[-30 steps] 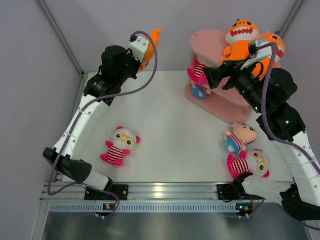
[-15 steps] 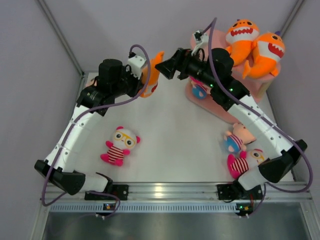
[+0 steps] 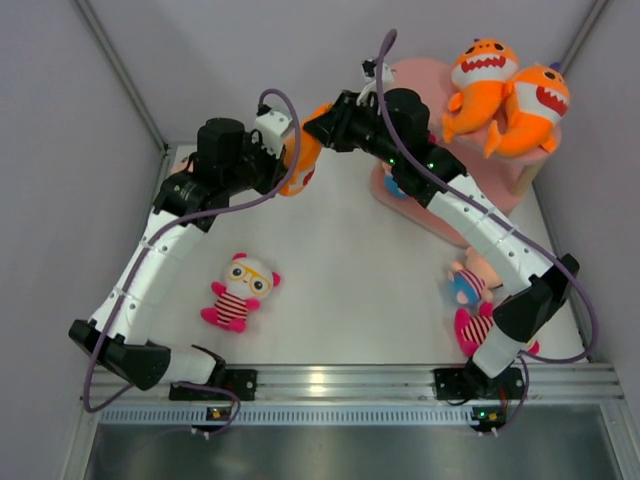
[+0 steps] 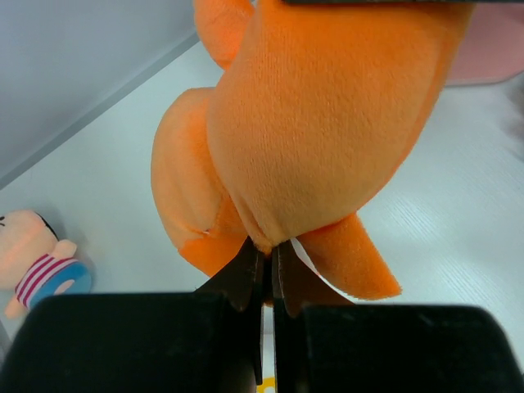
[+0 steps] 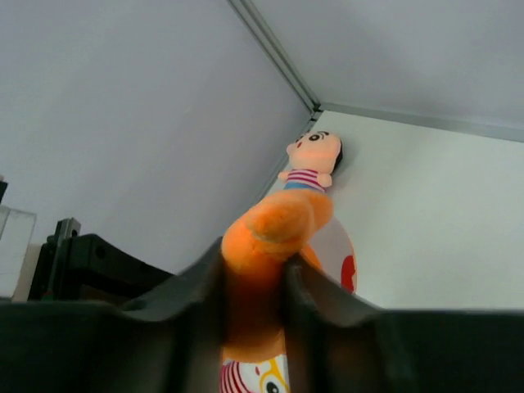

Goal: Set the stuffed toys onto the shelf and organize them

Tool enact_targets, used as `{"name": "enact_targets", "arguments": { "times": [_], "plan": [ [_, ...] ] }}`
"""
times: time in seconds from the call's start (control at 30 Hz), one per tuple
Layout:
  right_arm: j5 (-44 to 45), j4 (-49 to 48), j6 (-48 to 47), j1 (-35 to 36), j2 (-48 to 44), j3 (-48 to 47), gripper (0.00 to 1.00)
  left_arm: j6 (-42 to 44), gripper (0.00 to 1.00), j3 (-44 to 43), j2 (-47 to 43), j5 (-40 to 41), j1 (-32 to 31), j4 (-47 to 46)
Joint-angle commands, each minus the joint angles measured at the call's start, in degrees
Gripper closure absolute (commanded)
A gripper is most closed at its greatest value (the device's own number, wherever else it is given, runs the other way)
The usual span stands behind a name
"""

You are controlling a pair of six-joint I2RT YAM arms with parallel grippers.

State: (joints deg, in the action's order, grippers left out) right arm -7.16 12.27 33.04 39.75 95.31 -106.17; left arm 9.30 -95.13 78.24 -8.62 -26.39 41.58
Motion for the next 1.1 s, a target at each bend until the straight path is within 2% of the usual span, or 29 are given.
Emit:
{"name": "enact_targets", "arguments": {
  "times": [0.0, 0.03, 0.07, 0.1, 0.17, 0.2, 0.3, 0.33, 0.37, 0.4, 0.5, 0.6, 0.63, 0.7, 0.83, 1.07],
  "plan": [
    [1.71, -0.06, -0.07, 0.95, 0.05, -2.9, 0.82, 0.1, 1.0, -1.72, -0.98, 0.45, 0.03, -1.68],
    [1.45, -0.14, -1.9, 0.86, -0.12, -3.16, 0.94, 0.37, 1.0, -1.64, -1.07, 0.62, -0.06, -1.68],
    [0.92, -1.8, -3.49, 0.68, -0.9, -3.08, 1.0, 0.72, 1.0, -1.29, -1.16, 0.97, 0.02, -1.59],
    [-0.04, -3.47, -8.47, 0.68, -1.35, -2.9, 1.0, 0.98, 0.8, -1.2, -1.24, 1.06, -0.06, -1.42],
    [-3.64, -5.93, -15.07, 0.51, -2.58, -3.51, 1.0, 1.16, 0.5, -0.85, -1.94, 1.33, 0.03, -0.2],
    [-4.87, -5.07, -18.67, 0.25, -2.5, -4.91, 1.0, 1.16, 0.27, -0.76, -2.38, 1.59, -0.06, 0.34],
    [-8.04, 0.18, -34.83, -1.6, -0.3, -14.74, 1.0, 1.86, 0.15, 0.21, -4.58, 2.99, -0.06, 2.53],
    [-9.35, 1.25, -44.54, -2.12, 0.14, -18.68, 1.0, 2.3, 0.14, 0.38, -5.11, 5.0, -0.06, 3.06],
    [-11.89, 1.52, -49.86, -2.83, 0.23, -19.42, 1.0, 3.17, 0.14, 0.65, -6.07, 6.41, 0.02, 3.67],
    [-13.31, 0.92, -60.35, -3.01, -0.12, -19.43, 1.0, 3.53, 0.14, 0.82, -6.6, 7.99, 0.03, 4.38],
    [-17.53, -1.11, -75.35, -3.89, -0.92, -17.32, 1.0, 4.67, 0.14, 1.7, -8.27, 13.36, 0.29, 5.96],
    [-20.0, 5.28, -95.54, -5.81, 2.24, -22.74, 1.0, 5.37, 0.14, 2.49, -8.72, 14.95, 0.55, 7.1],
    [-18.87, 11.05, -99.36, -6.34, 3.64, -27.38, 1.0, 5.55, 0.14, 2.58, -8.54, 15.21, 0.55, 7.63],
    [-16.94, 13.21, -109.26, -8.36, 5.68, -28.83, 0.98, 6.08, 0.15, 2.67, -7.49, 16.44, 0.55, 8.25],
    [-10.61, 12.25, -118.8, -12.32, 6.73, -24.62, 0.98, 6.7, 0.16, 1.36, -4.59, 17.85, 0.55, 9.04],
    [-6.2, 13.92, -131.02, -17.42, 6.91, -18.03, 1.0, 7.92, 0.17, -1.55, 1.39, 18.9, 0.55, 9.48]
  ]
}}
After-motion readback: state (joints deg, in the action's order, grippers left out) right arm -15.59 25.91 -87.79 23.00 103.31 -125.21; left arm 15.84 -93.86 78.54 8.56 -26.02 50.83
